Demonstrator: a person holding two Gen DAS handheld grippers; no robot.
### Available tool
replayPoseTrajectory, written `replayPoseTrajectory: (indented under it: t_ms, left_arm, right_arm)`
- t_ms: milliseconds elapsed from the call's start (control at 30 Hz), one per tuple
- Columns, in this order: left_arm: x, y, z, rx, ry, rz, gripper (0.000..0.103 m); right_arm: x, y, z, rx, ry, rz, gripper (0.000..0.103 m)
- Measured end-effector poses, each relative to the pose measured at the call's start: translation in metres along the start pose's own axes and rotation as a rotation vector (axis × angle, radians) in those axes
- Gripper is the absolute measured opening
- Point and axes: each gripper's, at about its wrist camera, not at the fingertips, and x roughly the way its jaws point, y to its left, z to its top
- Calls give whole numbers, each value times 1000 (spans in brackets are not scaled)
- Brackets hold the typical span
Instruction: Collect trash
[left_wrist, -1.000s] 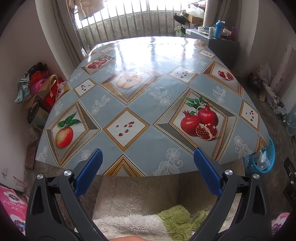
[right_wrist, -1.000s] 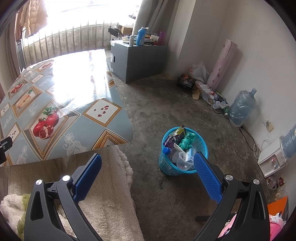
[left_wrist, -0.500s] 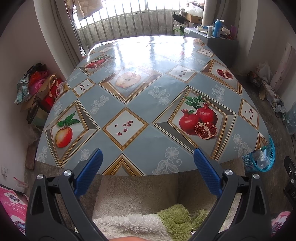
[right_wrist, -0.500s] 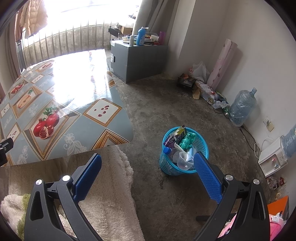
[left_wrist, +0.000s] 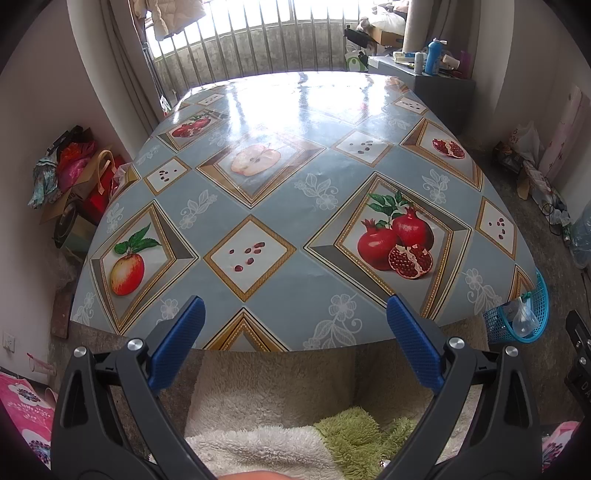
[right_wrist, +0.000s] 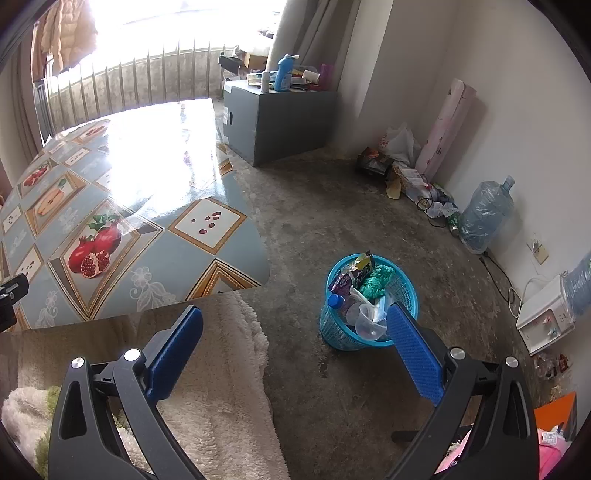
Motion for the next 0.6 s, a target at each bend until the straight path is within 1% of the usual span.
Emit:
replayPoseTrajectory:
  t_ms: [600]
  left_arm:
    - [1,2,1,1,1,-1,94]
  right_arm:
    - [0,1,0,0,-1,3,97]
